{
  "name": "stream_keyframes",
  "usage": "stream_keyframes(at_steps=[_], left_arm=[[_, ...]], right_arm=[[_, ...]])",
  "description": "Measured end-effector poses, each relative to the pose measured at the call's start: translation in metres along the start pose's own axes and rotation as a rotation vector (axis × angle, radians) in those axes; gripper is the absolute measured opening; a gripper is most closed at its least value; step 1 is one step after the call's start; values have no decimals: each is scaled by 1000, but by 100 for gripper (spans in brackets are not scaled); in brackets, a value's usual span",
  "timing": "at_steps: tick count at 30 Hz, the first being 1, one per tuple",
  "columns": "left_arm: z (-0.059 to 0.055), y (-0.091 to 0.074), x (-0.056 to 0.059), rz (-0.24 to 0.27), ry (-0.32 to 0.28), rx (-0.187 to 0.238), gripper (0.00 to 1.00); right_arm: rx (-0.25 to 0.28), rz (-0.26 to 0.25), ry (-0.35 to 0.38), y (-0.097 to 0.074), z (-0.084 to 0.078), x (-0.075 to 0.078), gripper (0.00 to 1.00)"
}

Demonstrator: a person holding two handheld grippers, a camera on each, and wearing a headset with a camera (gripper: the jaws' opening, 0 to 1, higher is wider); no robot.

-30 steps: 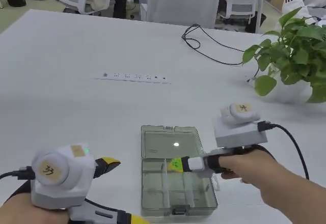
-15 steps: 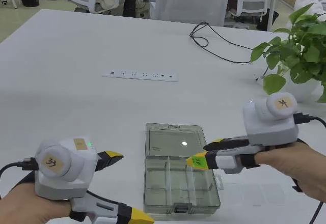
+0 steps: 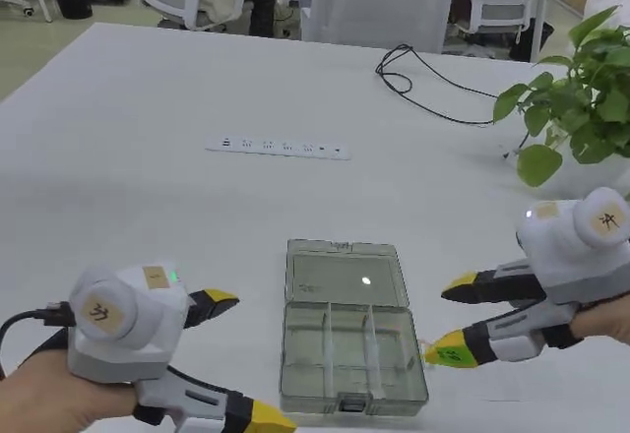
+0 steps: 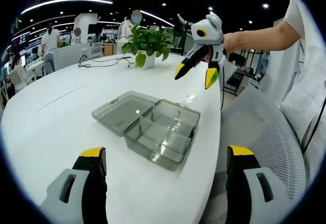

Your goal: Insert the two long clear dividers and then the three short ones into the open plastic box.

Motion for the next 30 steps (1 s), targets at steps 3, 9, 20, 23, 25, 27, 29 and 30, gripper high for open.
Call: stream_keyframes(at_steps=[3, 9, 20, 23, 25, 27, 29, 30], left_arm=[[1, 0, -1, 4, 7, -3, 100], [1, 0, -3, 9, 11, -5, 100], [0, 1, -4, 11, 3, -11, 100], [0, 1, -4, 10, 1, -12, 100], [1, 1, -5, 11, 0, -10, 100], [1, 1, -6, 11, -2, -10, 100], [1, 2, -6, 13, -3, -10, 100], [1, 2, -7, 12, -3, -10, 100]], right_arm=[[-39, 7, -62, 0, -7, 5, 61], [-128, 44, -218, 8, -21, 12, 59], [-313, 78, -387, 30, -48, 21, 54], [-335, 72, -405, 37, -51, 24, 49], [-348, 74, -405, 42, -54, 27, 48], [-375, 80, -414, 46, -59, 30, 48], [-394, 81, -419, 51, -62, 32, 47], [-398, 80, -419, 52, -63, 33, 47]])
Point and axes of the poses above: the centre of the closed fingertips' face, and the gripper's own axes: y roughly forward along the fingers, x roughly to its right, z roughly out of its top, the point moved 8 cm from there along -y, roughly backward along the fingers, and after that the axes turned 3 degrees about -x, right-handed, at the moved point
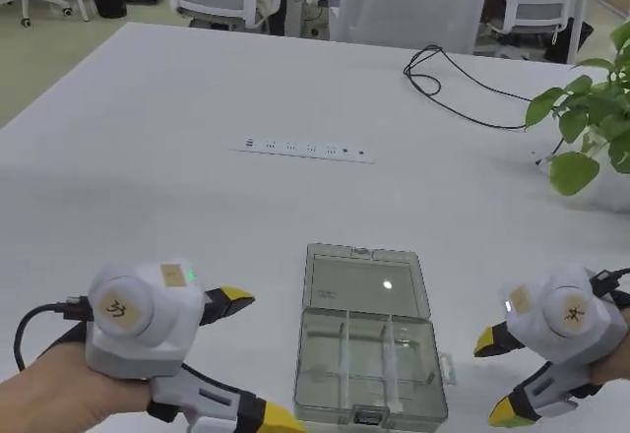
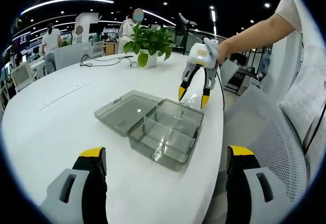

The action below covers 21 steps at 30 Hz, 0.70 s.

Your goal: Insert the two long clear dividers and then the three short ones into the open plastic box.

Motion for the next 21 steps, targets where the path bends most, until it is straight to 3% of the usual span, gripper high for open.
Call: stream_keyframes(at_steps=[13, 21], left_arm=[[-1, 2, -1, -8, 0, -2, 100], [-1, 2, -1, -9, -3, 1, 100]], right_arm=[[-58, -4, -55, 15, 0, -2, 44], [-68, -23, -67, 14, 1, -2, 41]])
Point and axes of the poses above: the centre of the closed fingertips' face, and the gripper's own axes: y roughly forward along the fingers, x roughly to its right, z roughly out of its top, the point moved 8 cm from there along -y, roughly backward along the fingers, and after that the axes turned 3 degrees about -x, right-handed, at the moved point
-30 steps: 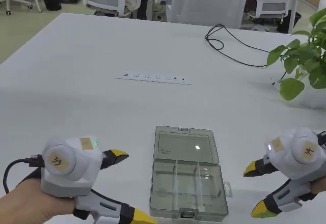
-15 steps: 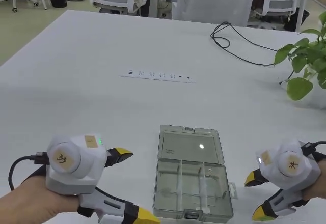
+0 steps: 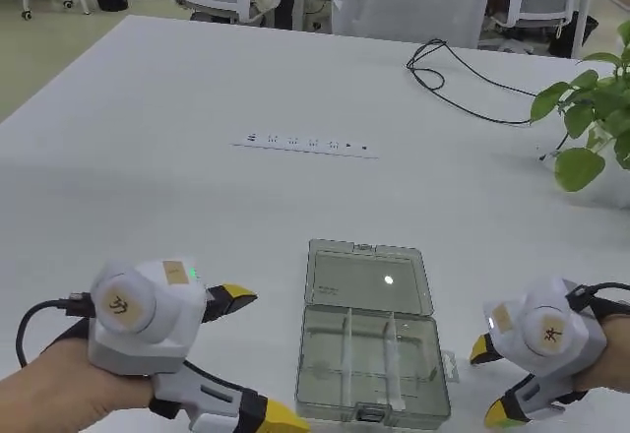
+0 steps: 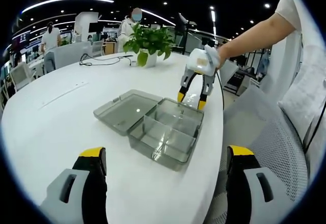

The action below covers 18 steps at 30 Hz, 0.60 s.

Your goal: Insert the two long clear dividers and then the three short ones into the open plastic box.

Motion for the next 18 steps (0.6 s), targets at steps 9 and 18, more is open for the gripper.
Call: stream_keyframes(at_steps=[9, 18], left_arm=[[0, 0, 0, -4, 4, -2, 100], [-1, 0, 0, -3, 5, -4, 100]], right_arm=[[-6, -4, 2, 0, 1, 1, 33], [-4, -5, 15, 0, 0, 2, 33]])
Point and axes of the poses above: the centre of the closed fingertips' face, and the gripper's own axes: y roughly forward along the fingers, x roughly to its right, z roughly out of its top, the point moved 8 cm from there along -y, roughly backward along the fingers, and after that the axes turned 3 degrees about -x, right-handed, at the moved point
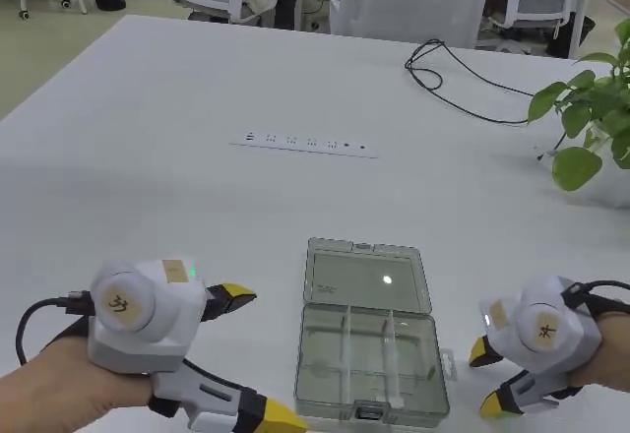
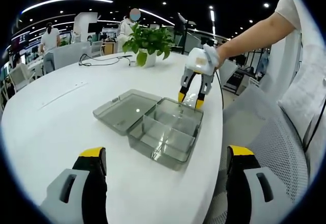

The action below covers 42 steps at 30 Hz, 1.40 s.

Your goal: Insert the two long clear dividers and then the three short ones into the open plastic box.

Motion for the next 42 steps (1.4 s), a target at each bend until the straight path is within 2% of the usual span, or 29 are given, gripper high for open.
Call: stream_keyframes(at_steps=[6, 10, 17, 21, 25, 27, 28, 30, 37, 42], left_arm=[[0, -1, 0, 0, 3, -3, 100], [1, 0, 0, -3, 5, -4, 100], [6, -2, 0, -4, -4, 9, 100], [10, -3, -2, 4, -29, 25, 100], [18, -2, -2, -2, -76, 48, 100], [26, -2, 0, -4, -94, 83, 100], [29, -2, 0, -4, -126, 93, 100], [36, -1, 1, -11, -152, 115, 96], [55, 6, 8, -27, -231, 150, 91], [70, 11, 13, -49, -300, 180, 83]], right_arm=[[32, -19, 32, -8, 2, 1, 33], [33, -35, 40, -13, -1, 1, 33], [45, -86, 65, -36, -8, -1, 33], [65, -126, 60, -52, -5, -3, 33], [82, -167, 46, -70, 3, -6, 33], [93, -189, 34, -79, 10, -9, 33], [100, -198, 31, -84, 14, -10, 33], [109, -219, 23, -92, 20, -13, 33], [148, -274, 12, -115, 43, -22, 33], [166, -302, 8, -127, 57, -27, 33]])
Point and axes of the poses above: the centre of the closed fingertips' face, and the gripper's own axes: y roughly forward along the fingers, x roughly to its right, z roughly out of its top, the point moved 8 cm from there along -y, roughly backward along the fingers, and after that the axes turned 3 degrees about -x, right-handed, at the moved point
